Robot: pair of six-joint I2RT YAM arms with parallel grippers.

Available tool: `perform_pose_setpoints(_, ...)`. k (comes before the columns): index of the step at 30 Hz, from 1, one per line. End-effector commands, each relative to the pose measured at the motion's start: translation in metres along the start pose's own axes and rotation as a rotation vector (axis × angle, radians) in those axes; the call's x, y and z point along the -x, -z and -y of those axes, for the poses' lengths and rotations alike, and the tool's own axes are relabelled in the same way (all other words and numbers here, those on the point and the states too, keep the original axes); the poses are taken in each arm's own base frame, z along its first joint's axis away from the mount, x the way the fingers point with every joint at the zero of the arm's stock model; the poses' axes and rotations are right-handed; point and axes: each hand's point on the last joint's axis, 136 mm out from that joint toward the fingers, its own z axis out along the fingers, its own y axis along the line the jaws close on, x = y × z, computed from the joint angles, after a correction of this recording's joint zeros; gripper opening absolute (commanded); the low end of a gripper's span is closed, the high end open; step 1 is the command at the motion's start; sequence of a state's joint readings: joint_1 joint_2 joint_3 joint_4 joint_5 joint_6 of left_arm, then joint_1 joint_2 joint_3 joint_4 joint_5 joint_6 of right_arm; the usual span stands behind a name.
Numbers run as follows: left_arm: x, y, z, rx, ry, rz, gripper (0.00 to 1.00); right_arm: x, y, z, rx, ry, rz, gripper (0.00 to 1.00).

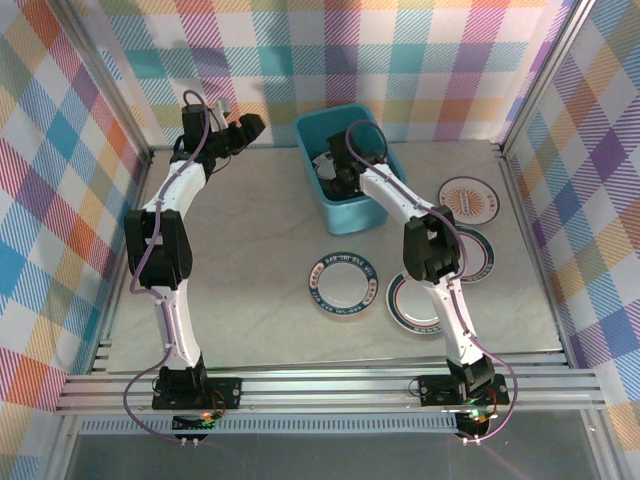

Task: Place the plates into the plastic bin on the countertop

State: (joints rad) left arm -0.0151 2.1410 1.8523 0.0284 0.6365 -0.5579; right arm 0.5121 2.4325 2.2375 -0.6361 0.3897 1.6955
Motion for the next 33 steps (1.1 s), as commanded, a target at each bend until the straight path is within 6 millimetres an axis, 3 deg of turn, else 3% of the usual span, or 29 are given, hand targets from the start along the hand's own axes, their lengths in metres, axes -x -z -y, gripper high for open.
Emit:
perform_pose_setpoints(1, 0.008, 0.001, -0.001, -0.019, -0.007, 0.002, 0.75, -0.012, -0.023, 0.021, -0.045, -0.014, -0.033, 0.06)
perform_pose_setpoints(9, 0.004, -0.003, -0.007, -0.012, -0.001, -0.008, 0.75, -0.008, -0.022, 0.025, -0.059, 0.010, -0.009, 0.27)
perform_pose_setpoints(19, 0.000, -0.003, -0.009, -0.009, 0.005, -0.016, 0.75, -0.006, -0.012, 0.006, 0.006, 0.082, -0.013, 0.79)
perform_pose_setpoints(21, -0.002, -0.002, -0.010, -0.006, 0.009, -0.019, 0.75, -0.005, -0.009, 0.003, 0.022, 0.097, -0.011, 0.97)
perform_pose_setpoints(33, -0.028, 0.011, -0.022, 0.066, 0.011, -0.070, 0.75, 0.008, 0.029, -0.016, 0.132, 0.242, 0.008, 0.99)
